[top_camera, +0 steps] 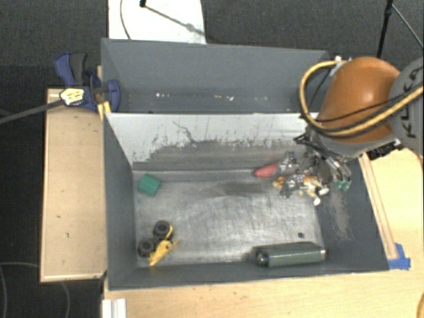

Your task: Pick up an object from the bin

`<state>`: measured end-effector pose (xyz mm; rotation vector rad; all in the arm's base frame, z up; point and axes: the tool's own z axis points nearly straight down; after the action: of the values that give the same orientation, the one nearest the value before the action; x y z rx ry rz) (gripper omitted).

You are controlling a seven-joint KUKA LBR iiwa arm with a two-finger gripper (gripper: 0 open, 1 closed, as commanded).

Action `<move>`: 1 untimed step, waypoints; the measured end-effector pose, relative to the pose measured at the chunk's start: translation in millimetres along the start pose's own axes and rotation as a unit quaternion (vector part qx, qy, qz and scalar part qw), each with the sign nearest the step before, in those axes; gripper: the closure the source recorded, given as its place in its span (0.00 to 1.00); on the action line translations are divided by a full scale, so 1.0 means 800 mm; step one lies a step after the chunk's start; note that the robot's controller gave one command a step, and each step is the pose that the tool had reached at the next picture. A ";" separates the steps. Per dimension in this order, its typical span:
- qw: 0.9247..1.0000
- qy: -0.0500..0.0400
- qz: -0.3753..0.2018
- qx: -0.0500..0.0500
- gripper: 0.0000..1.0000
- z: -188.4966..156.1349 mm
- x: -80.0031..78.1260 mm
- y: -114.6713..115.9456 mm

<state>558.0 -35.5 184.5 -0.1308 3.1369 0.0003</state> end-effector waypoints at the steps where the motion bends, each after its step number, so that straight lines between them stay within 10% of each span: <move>1: 1.000 0.000 0.000 0.000 1.00 0.000 0.000 0.000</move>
Offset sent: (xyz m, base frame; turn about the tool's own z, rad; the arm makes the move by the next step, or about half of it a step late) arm 0.0086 -0.0097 0.0965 -0.1740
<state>557.9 -35.5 184.4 -0.1299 3.1371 0.0006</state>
